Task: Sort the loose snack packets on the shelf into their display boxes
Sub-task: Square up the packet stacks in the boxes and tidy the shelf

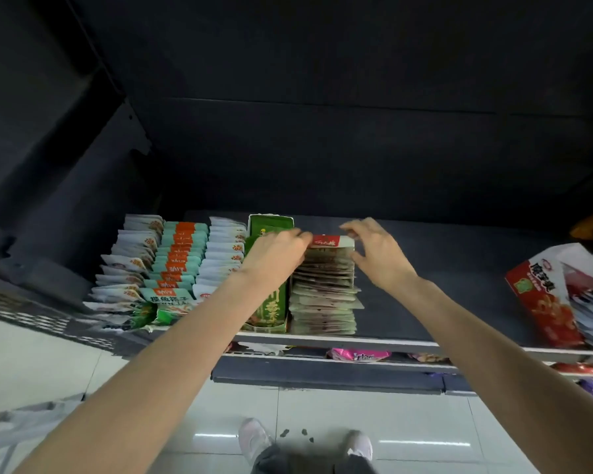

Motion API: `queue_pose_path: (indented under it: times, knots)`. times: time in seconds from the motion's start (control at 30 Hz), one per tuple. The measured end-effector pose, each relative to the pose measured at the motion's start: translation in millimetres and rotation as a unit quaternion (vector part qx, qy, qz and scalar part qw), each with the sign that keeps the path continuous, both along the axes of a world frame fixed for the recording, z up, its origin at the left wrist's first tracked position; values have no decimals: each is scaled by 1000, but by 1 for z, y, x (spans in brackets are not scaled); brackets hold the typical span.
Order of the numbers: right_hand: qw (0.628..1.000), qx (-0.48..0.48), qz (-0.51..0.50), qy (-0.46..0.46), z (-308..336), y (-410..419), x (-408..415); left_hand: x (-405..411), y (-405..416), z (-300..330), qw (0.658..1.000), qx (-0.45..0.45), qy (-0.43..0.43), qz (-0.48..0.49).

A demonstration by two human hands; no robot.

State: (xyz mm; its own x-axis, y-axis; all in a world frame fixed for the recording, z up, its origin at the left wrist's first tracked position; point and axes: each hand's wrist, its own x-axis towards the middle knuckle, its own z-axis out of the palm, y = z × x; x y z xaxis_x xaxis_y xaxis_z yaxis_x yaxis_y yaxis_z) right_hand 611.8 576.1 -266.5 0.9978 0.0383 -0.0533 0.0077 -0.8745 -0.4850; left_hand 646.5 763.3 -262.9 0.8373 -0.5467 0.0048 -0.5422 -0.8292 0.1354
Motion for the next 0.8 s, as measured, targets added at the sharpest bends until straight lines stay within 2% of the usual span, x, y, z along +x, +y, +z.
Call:
queue_pose_path:
  times: [0.07,0.13,0.27,0.4,0.57,0.8]
  knots:
    - [1000,-7,-4,4,0,0,1,0,0,2,999,-27,-11,-20]
    - [1000,12,9,19,2,-2,3,0,-2,1,999,-29,17,-23]
    - [997,43,49,49,5,-8,1,-4,-4,-1,998,-12,64,10]
    - [996,66,44,50,6,-9,5,-20,-3,2,996,-9,83,26]
    - [996,-32,66,44,0,-7,11,-26,-7,6,997,-45,32,58]
    - [989,-95,80,80,-3,-4,11,-12,-12,6,998,-4,42,53]
